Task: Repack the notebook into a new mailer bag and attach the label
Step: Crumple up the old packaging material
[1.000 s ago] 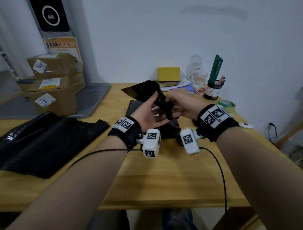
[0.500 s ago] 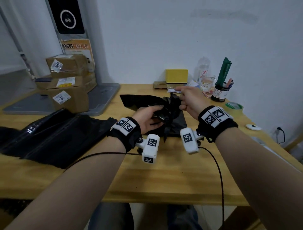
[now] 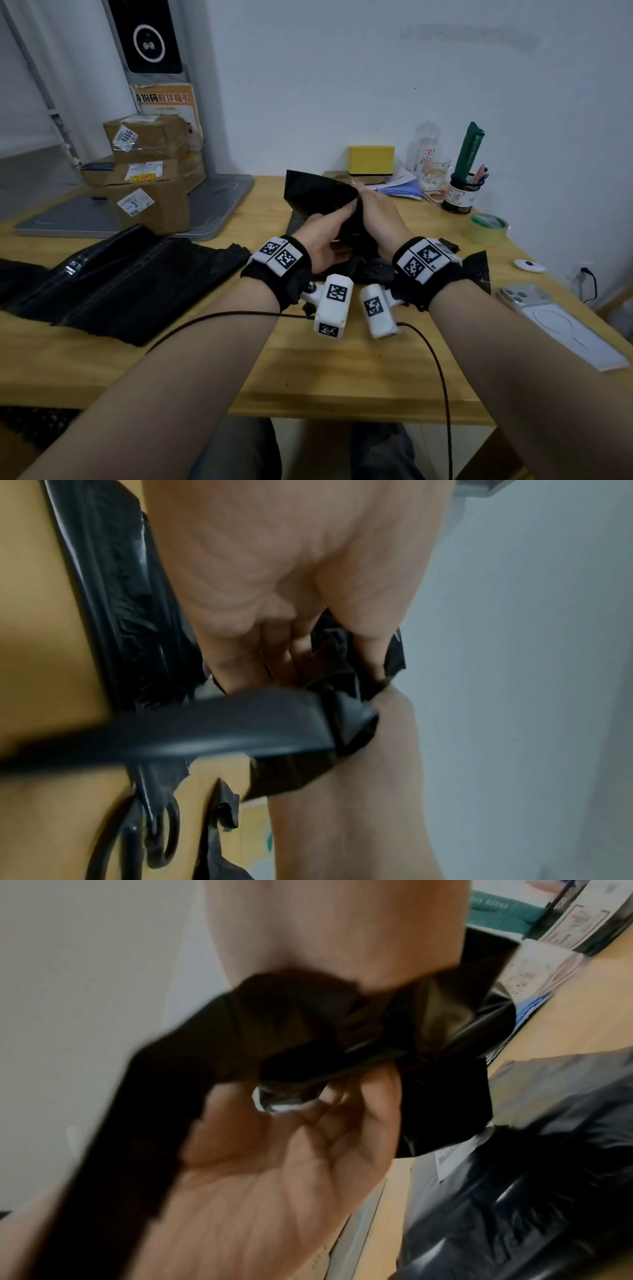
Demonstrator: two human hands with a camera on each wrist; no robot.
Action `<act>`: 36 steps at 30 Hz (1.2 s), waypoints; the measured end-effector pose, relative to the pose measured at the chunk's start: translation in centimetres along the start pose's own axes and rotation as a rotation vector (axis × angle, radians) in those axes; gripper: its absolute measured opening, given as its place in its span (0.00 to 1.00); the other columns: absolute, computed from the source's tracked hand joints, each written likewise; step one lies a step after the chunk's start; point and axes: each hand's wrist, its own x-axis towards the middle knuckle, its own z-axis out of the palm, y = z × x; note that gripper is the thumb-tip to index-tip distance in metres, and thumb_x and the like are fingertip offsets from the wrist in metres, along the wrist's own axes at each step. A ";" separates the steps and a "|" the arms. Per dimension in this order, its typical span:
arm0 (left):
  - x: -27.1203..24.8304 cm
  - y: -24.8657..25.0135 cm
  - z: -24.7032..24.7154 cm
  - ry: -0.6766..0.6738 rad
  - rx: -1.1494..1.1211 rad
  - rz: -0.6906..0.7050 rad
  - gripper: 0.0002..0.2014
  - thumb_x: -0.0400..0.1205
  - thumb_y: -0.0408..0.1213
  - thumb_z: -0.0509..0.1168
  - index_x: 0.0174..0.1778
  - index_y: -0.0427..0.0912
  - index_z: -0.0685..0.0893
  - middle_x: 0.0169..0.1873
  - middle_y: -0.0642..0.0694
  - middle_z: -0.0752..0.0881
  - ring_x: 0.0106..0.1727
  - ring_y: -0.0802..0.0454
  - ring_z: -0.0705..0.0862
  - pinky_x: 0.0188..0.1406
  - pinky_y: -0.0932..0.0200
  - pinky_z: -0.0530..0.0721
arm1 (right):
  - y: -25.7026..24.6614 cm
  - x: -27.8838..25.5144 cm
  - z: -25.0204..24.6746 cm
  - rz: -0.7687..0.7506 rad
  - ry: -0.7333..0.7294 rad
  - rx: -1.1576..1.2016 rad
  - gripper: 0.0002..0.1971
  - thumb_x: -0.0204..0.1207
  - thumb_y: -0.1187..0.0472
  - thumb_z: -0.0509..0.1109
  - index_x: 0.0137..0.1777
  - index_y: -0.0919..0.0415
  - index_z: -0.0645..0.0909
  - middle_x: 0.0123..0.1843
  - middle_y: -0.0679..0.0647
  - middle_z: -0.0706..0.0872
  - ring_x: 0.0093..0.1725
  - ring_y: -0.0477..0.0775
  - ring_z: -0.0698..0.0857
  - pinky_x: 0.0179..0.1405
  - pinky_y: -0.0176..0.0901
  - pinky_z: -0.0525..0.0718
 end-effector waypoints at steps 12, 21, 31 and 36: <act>0.4 0.0 -1.9 0.135 0.020 0.062 0.15 0.82 0.31 0.69 0.64 0.34 0.84 0.54 0.34 0.90 0.52 0.38 0.89 0.50 0.45 0.89 | -0.6 -1.6 -1.5 0.057 -0.186 0.097 0.27 0.89 0.38 0.49 0.68 0.51 0.85 0.67 0.55 0.88 0.67 0.53 0.85 0.69 0.49 0.81; 0.7 0.0 -3.5 0.120 0.135 0.098 0.14 0.85 0.31 0.64 0.67 0.42 0.81 0.56 0.36 0.90 0.51 0.40 0.88 0.48 0.46 0.88 | -1.1 -1.2 -3.1 -0.055 -0.116 0.083 0.17 0.90 0.53 0.57 0.64 0.55 0.87 0.59 0.45 0.93 0.66 0.54 0.84 0.70 0.53 0.79; 1.3 0.2 -3.7 0.220 0.472 0.161 0.17 0.87 0.23 0.55 0.36 0.42 0.81 0.34 0.43 0.80 0.41 0.45 0.81 0.44 0.47 0.84 | -2.9 -1.1 -3.5 -0.406 0.233 0.085 0.12 0.80 0.64 0.67 0.52 0.50 0.90 0.50 0.50 0.84 0.40 0.42 0.80 0.41 0.38 0.80; 1.2 0.2 -3.0 0.266 0.558 0.149 0.22 0.83 0.21 0.53 0.48 0.42 0.92 0.46 0.33 0.90 0.44 0.37 0.88 0.47 0.43 0.89 | -2.9 -1.5 -2.8 -0.405 -0.020 -0.207 0.09 0.79 0.64 0.75 0.57 0.59 0.92 0.54 0.50 0.87 0.46 0.30 0.83 0.48 0.21 0.76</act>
